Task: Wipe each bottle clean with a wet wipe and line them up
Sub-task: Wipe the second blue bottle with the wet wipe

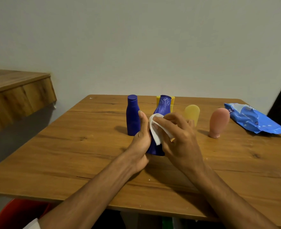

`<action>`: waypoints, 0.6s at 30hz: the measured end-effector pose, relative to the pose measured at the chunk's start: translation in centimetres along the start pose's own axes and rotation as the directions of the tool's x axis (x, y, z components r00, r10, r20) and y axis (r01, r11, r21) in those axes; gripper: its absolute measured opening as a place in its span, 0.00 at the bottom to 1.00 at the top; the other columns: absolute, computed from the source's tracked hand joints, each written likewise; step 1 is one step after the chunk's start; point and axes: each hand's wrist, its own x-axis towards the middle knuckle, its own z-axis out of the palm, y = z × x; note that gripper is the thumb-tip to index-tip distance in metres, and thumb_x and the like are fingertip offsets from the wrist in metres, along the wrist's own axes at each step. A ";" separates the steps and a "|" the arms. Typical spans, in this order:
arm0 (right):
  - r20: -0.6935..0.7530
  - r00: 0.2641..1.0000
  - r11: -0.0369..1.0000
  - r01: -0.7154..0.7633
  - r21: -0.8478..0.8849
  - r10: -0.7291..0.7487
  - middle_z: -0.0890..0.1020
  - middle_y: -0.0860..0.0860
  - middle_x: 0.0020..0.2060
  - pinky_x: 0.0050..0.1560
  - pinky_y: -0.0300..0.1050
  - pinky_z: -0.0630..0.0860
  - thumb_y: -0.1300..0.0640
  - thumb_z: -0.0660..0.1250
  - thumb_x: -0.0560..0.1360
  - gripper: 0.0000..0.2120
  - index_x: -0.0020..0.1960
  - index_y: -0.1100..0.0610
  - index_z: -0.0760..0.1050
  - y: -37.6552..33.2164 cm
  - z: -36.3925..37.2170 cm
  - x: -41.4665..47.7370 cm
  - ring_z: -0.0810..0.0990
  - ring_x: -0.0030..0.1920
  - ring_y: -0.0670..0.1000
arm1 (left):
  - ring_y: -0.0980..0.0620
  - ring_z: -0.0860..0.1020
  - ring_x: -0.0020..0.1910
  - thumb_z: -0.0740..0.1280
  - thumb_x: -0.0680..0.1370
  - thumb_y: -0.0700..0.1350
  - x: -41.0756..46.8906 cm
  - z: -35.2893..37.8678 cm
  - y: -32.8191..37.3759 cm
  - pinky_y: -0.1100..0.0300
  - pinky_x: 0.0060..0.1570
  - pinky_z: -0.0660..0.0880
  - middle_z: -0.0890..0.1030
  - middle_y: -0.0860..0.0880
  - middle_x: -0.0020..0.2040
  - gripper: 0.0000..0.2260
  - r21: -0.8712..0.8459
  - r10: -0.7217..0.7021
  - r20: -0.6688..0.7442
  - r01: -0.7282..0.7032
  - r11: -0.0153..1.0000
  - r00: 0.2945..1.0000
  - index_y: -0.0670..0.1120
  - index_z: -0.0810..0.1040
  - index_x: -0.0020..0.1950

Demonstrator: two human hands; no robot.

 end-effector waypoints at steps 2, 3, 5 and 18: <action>-0.005 0.999 0.999 0.034 -0.014 -0.035 0.72 0.50 0.51 0.41 0.45 0.70 0.55 0.63 0.74 0.14 0.57 0.56 0.78 -0.1 0.0 -0.1 0.72 0.47 0.49 | 0.40 0.81 0.58 0.56 0.72 0.72 -0.2 0.1 0.0 0.37 0.65 0.71 0.84 0.41 0.50 0.30 0.016 0.015 0.007 -0.015 1.000 1.000 0.50 0.84 0.50; -0.004 0.998 0.998 0.058 -0.017 -0.058 0.71 0.49 0.50 0.40 0.46 0.71 0.55 0.63 0.74 0.14 0.56 0.58 0.79 -0.1 0.0 -0.1 0.70 0.47 0.48 | 0.40 0.81 0.58 0.56 0.72 0.71 -0.3 0.1 0.0 0.36 0.65 0.71 0.84 0.42 0.49 0.29 0.027 0.018 0.016 -0.018 0.999 1.000 0.50 0.83 0.51; -0.008 0.999 0.998 0.049 -0.034 -0.049 0.72 0.49 0.50 0.41 0.47 0.70 0.56 0.64 0.74 0.12 0.56 0.57 0.79 0.0 -0.1 -0.1 0.70 0.46 0.48 | 0.41 0.81 0.58 0.58 0.70 0.72 -0.5 0.2 0.1 0.37 0.64 0.72 0.84 0.42 0.50 0.29 0.064 0.024 0.022 -0.025 0.998 0.999 0.50 0.83 0.52; -0.046 0.981 0.976 -0.181 0.124 0.188 0.70 0.48 0.53 0.43 0.56 0.76 0.66 0.68 0.73 0.21 0.62 0.50 0.72 0.5 -0.2 0.2 0.72 0.52 0.53 | 0.47 0.83 0.46 0.55 0.70 0.70 -1.5 1.0 0.4 0.46 0.53 0.80 0.85 0.49 0.42 0.29 0.261 0.056 0.092 -0.078 0.962 0.994 0.49 0.78 0.54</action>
